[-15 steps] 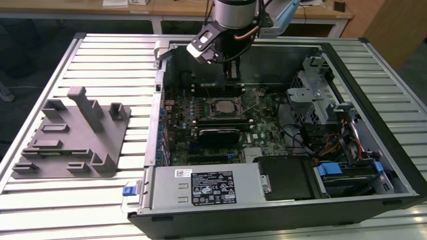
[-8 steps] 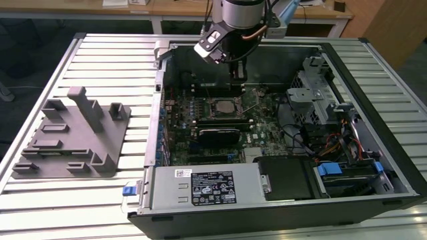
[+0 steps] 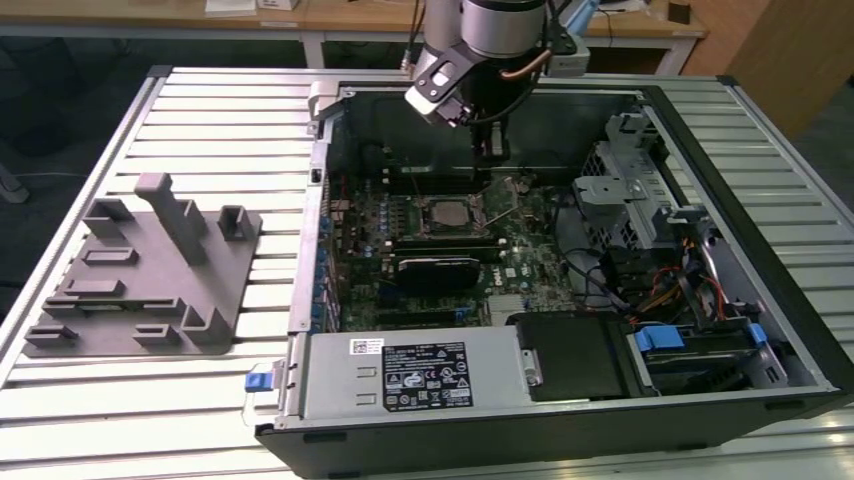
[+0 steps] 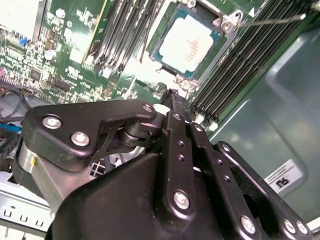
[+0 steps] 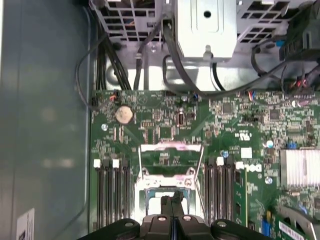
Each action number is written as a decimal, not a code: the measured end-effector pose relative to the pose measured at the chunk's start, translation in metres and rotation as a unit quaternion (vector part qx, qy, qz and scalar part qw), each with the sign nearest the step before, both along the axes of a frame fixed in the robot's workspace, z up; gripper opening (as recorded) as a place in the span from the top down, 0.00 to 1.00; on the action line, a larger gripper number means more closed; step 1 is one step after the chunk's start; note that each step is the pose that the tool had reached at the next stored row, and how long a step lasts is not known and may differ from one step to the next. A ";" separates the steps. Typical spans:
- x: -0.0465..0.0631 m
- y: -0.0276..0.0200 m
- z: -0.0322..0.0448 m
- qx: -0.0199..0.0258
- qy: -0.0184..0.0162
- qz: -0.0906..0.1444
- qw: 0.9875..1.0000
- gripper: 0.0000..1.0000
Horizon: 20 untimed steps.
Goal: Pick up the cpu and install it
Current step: 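Close the cpu cover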
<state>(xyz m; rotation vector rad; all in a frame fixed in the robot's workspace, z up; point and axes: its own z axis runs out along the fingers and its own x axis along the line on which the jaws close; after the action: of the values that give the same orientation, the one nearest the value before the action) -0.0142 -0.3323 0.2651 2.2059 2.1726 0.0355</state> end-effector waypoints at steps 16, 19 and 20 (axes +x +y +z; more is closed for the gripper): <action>0.036 0.0014 0.0001 0.000 0.000 0.000 1.000 0.89; 0.044 0.0016 -0.0001 0.000 0.000 0.000 1.000 0.89; 0.046 0.0017 -0.0001 0.000 0.000 0.000 1.000 0.89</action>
<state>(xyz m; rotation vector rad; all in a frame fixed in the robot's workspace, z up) 0.0322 -0.3306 0.2650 2.2058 2.1728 0.0355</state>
